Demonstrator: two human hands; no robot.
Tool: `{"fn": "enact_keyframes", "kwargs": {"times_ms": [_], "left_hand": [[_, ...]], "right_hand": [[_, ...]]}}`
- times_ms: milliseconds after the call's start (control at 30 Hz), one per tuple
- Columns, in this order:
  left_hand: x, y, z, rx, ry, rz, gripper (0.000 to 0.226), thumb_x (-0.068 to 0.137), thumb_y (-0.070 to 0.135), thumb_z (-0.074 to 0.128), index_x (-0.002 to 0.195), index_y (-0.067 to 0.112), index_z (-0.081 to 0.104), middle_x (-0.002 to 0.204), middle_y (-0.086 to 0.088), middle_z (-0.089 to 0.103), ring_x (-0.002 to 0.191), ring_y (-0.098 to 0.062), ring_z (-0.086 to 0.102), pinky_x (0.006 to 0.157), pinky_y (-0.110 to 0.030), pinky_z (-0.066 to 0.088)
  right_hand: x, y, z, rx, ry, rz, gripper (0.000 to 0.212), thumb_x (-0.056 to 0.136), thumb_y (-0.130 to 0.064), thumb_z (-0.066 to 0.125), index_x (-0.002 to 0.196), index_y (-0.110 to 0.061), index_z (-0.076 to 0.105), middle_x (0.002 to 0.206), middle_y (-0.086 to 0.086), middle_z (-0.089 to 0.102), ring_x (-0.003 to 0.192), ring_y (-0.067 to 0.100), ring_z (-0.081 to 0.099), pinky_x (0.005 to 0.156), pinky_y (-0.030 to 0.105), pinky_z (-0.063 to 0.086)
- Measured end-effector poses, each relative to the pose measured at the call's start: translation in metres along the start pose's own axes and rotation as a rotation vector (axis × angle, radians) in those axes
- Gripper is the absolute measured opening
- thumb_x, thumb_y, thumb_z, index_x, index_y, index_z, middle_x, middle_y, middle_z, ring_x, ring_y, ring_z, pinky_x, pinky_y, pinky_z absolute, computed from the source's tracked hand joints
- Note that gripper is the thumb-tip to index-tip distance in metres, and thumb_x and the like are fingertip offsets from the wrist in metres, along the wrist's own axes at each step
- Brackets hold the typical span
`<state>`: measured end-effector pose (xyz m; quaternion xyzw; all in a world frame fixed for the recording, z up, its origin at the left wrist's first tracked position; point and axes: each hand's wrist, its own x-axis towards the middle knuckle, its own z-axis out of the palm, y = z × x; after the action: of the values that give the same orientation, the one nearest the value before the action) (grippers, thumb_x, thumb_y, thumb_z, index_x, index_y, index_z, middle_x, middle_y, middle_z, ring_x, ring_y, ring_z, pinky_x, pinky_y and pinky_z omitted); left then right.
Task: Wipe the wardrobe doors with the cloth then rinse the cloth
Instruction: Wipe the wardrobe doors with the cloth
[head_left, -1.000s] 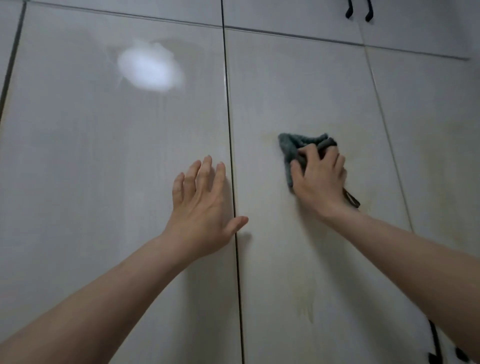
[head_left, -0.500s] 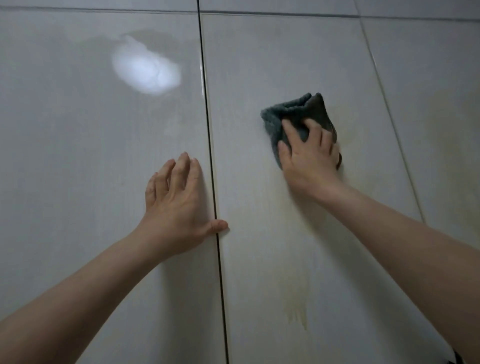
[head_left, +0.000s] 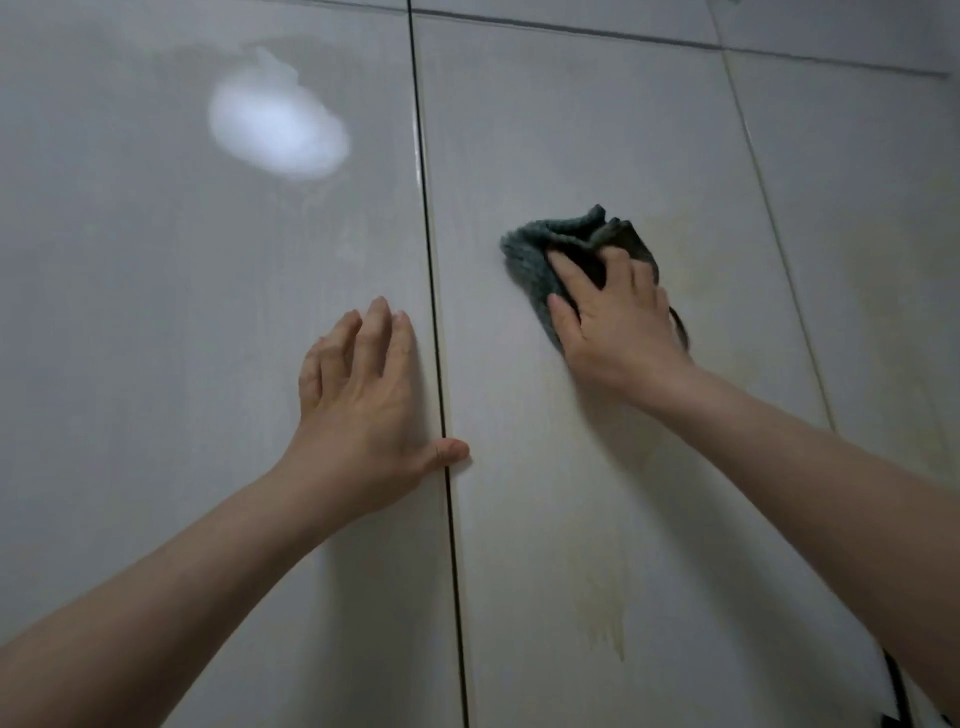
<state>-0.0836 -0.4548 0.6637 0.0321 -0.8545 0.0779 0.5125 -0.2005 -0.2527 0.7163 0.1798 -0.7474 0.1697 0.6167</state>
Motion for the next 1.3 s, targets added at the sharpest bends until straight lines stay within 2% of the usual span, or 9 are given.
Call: {"fn": "enact_keyframes", "kwargs": {"times_ms": [167,267,467,667,733,867,1000,1167,1300], "left_hand": [[0.001,0.000,0.002,-0.031,0.024,0.017,0.125,0.072,0.074,0.061,0.154,0.016,-0.013,0.160,-0.002,-0.022,0.146,-0.026,-0.021,0.118,-0.045,-0.008],[0.001,0.000,0.002,-0.026,0.030,0.026,0.125,0.073,0.074,0.060,0.154,0.015,-0.014,0.159,-0.003,-0.022,0.146,-0.027,-0.020,0.118,-0.045,-0.008],[-0.002,-0.005,0.004,-0.049,0.050,0.061,0.120,0.077,0.073,0.056,0.153,0.016,-0.016,0.160,-0.003,-0.024,0.146,-0.027,-0.024,0.118,-0.044,-0.011],[-0.002,-0.011,0.008,-0.063,0.112,0.085,0.119,0.076,0.075,0.056,0.155,0.015,-0.010,0.161,-0.004,-0.018,0.148,-0.027,-0.018,0.119,-0.045,-0.006],[-0.003,-0.010,0.008,-0.052,0.110,0.085,0.118,0.077,0.075,0.055,0.154,0.015,-0.011,0.161,-0.004,-0.019,0.148,-0.027,-0.019,0.119,-0.045,-0.007],[-0.003,-0.011,0.009,-0.062,0.104,0.084,0.117,0.078,0.074,0.054,0.154,0.015,-0.012,0.161,-0.005,-0.020,0.148,-0.029,-0.020,0.120,-0.046,-0.008],[-0.004,-0.011,0.010,-0.071,0.097,0.093,0.116,0.080,0.072,0.054,0.154,0.014,-0.012,0.161,-0.006,-0.021,0.148,-0.028,-0.021,0.120,-0.046,-0.009],[-0.003,-0.011,0.014,-0.109,0.114,0.094,0.116,0.080,0.072,0.056,0.154,0.012,-0.011,0.161,-0.008,-0.021,0.148,-0.029,-0.021,0.120,-0.047,-0.010],[-0.001,-0.011,0.012,-0.108,0.120,0.095,0.116,0.080,0.069,0.059,0.155,0.012,-0.009,0.162,-0.009,-0.018,0.149,-0.030,-0.018,0.119,-0.047,-0.009]], "right_hand": [[-0.078,-0.044,0.027,-0.023,0.106,-0.295,0.049,0.095,-0.043,0.035,0.138,-0.026,0.048,0.123,0.018,0.043,0.113,0.033,0.035,0.096,0.045,0.027],[-0.038,-0.039,0.015,-0.076,0.086,-0.393,0.050,0.095,-0.048,0.035,0.139,-0.027,0.048,0.127,0.019,0.045,0.118,0.037,0.041,0.099,0.046,0.036],[0.023,-0.013,0.002,-0.007,0.085,0.067,0.051,0.101,-0.042,0.030,0.150,-0.030,0.028,0.149,0.019,0.026,0.134,0.038,0.025,0.111,0.048,0.022],[-0.067,-0.056,0.023,-0.047,0.100,-0.208,0.051,0.096,-0.040,0.033,0.141,-0.021,0.045,0.116,0.024,0.047,0.112,0.039,0.043,0.098,0.046,0.034],[-0.044,-0.045,0.012,-0.096,0.095,-0.245,0.054,0.094,-0.044,0.032,0.142,-0.022,0.044,0.121,0.026,0.048,0.113,0.040,0.045,0.098,0.046,0.038],[0.005,-0.001,0.004,-0.050,0.059,0.069,0.054,0.099,-0.042,0.029,0.149,-0.024,0.030,0.146,0.023,0.031,0.134,0.041,0.030,0.113,0.049,0.026],[-0.051,-0.005,0.021,0.005,0.101,0.185,0.052,0.100,-0.036,0.025,0.150,-0.020,0.031,0.148,0.021,0.031,0.135,0.039,0.030,0.113,0.050,0.027],[-0.143,-0.054,0.032,-0.043,0.046,-0.074,0.047,0.098,-0.026,0.036,0.141,-0.010,0.044,0.127,0.023,0.046,0.120,0.044,0.044,0.106,0.052,0.035],[-0.129,-0.033,0.017,-0.129,-0.016,-0.309,0.048,0.100,-0.031,0.037,0.141,-0.009,0.045,0.137,0.022,0.046,0.128,0.041,0.041,0.109,0.050,0.034]]}}
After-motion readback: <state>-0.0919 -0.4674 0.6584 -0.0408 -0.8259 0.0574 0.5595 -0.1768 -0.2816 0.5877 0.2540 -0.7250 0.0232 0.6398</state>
